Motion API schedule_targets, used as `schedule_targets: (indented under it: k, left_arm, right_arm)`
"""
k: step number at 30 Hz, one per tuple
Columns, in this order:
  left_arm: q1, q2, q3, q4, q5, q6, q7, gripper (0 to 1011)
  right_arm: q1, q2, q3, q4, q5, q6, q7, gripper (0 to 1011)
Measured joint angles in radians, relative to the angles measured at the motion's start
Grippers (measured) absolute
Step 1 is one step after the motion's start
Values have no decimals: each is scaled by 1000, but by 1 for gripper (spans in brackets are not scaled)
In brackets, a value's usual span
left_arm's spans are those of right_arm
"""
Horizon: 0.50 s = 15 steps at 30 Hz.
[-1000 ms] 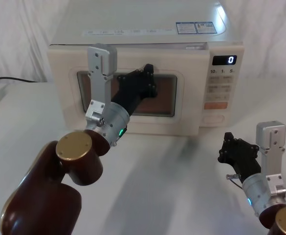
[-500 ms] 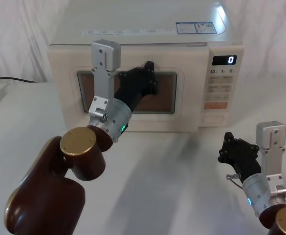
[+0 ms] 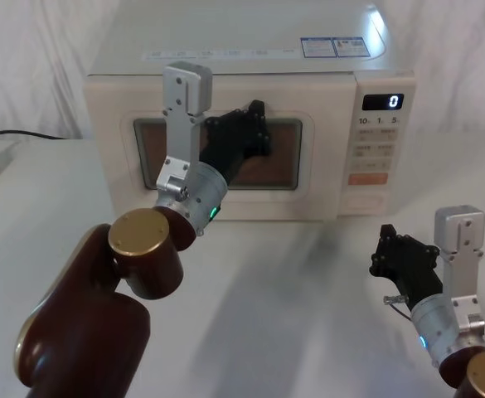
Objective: Press the button to open the microwave door with one hand; close the microwave door with the other hand.
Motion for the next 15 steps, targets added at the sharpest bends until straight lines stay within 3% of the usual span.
schedule_targets:
  k: [15]
  left_arm:
    - [-11,-10,-7,25,14,2,4,0]
  right_arm:
    - [0,0,0,0,0,0,0,0]
